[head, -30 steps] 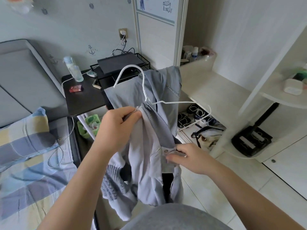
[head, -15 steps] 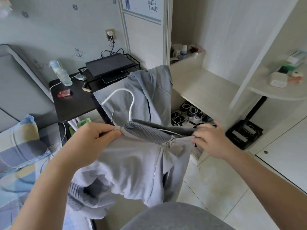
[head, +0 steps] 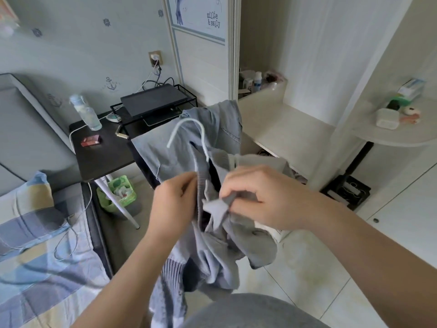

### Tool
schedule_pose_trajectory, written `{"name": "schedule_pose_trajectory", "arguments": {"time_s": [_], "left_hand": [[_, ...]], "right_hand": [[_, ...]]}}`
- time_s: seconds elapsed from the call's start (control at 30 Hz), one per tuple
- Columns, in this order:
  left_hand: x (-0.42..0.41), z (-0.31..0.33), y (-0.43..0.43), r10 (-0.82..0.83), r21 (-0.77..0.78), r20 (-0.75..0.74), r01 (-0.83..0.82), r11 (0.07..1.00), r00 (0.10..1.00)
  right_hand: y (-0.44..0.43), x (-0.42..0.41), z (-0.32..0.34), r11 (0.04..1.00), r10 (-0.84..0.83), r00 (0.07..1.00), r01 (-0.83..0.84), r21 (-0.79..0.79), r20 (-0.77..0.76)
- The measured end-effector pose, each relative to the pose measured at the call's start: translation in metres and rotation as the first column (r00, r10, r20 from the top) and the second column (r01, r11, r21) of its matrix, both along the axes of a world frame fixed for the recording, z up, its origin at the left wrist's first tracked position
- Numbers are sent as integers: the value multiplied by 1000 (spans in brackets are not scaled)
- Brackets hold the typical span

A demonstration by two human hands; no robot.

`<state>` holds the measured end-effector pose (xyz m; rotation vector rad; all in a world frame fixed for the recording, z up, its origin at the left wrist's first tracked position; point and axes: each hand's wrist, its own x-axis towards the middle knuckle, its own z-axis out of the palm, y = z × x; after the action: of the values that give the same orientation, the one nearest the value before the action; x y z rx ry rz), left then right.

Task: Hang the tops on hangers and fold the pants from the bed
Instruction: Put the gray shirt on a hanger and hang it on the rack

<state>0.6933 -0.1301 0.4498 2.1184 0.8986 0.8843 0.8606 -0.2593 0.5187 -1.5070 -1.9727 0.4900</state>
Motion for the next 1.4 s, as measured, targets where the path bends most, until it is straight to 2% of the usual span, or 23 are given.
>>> {"name": "schedule_pose_trajectory", "arguments": {"time_s": [0.03, 0.07, 0.1, 0.13, 0.17, 0.2, 0.23, 0.27, 0.37, 0.43, 0.5, 0.63, 0.7, 0.87, 0.93, 1.1, 1.3, 1.4], "left_hand": [[-4, 4, 3, 1, 6, 76, -1, 1000, 997], [-9, 9, 6, -5, 23, 135, 2, 1000, 991], [-12, 14, 9, -20, 47, 178, 12, 999, 984], [-15, 18, 11, -36, 65, 212, 23, 998, 977], [-17, 21, 13, -50, 73, 241, 33, 997, 969], [-18, 24, 14, -60, 77, 265, 41, 996, 962], [-18, 26, 16, -72, 89, 280, 48, 995, 957], [-18, 27, 18, -90, 102, 289, 63, 993, 953], [-15, 29, 21, -154, 131, 273, 122, 984, 950], [-13, 31, 22, -186, 161, 227, 152, 975, 956], [-11, 32, 24, -228, 188, 162, 197, 962, 960], [-9, 39, 36, -308, 195, 91, 287, 938, 947], [-14, 37, 47, -279, 170, 93, 261, 950, 956], [-48, 24, 79, 8, 51, 136, -15, 999, 991], [-53, 22, 82, 49, 46, 102, -54, 997, 994], [-39, 17, 66, -7, 191, -87, 24, 981, 996], [-30, 22, 57, -62, 317, -120, 97, 943, 991], [-24, 25, 54, -81, 333, -133, 122, 935, 988]], "right_hand": [[-5, 3, 6, 997, 42, 997, -46, -69, -60], [-9, 10, 11, 997, 55, 990, -62, -53, -126], [-12, 20, 14, 998, 20, 989, -10, 68, -149], [-11, 32, 16, 967, -83, 989, 109, 231, -120], [-9, 47, 17, 900, -254, 966, 255, 355, -51], [-6, 58, 19, 828, -432, 901, 377, 415, 43], [-3, 68, 20, 802, -531, 836, 445, 398, 136], [0, 76, 19, 819, -547, 812, 470, 329, 204], [8, 74, 12, 897, -440, 876, 438, 54, 198], [13, 65, 1, 920, -388, 893, 392, 28, 228], [15, 56, -7, 944, -329, 925, 323, 64, 191], [19, 53, -16, 966, -247, 968, 249, 64, -41], [20, 56, -21, 962, -260, 957, 268, 53, -128], [12, 69, -32, 913, -369, 861, 406, 38, -350], [10, 71, -36, 907, -376, 834, 421, 27, -403], [12, 70, -46, 918, -355, 819, 396, -5, -450], [14, 66, -44, 935, -325, 829, 354, -23, -455], [16, 66, -46, 938, -322, 832, 345, -33, -452]]}}
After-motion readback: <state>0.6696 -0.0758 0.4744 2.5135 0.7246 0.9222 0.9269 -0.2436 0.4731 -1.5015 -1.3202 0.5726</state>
